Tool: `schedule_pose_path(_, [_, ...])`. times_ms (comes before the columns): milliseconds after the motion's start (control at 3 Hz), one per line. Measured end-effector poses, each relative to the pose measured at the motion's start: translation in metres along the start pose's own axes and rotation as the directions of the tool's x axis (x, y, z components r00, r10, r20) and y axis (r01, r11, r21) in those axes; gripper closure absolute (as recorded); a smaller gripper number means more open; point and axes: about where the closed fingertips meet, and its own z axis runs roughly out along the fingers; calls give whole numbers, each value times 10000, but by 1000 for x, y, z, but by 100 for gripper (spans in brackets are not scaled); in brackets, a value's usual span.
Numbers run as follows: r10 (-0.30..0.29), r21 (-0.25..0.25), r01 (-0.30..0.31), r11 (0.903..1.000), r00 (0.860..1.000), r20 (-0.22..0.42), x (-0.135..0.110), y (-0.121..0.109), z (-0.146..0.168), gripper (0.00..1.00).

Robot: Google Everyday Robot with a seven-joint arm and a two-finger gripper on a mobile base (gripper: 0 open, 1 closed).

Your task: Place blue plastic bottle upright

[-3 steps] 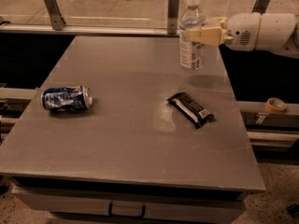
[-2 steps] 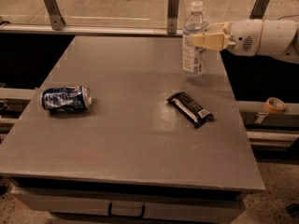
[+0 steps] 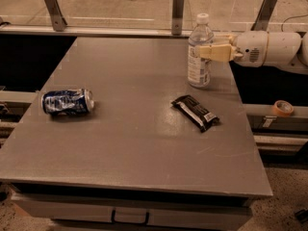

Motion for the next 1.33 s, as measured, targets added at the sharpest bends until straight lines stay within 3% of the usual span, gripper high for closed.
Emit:
schedule_pose_path(667, [107, 42, -107, 9999, 9999, 2, -8, -3, -9, 12])
schedule_pose_path(1000, [78, -25, -78, 10000, 10000, 56, -6, -3, -12, 0])
schedule_pose_path(1333, [-36, -13, 37, 10000, 10000, 85, 2, -5, -13, 0])
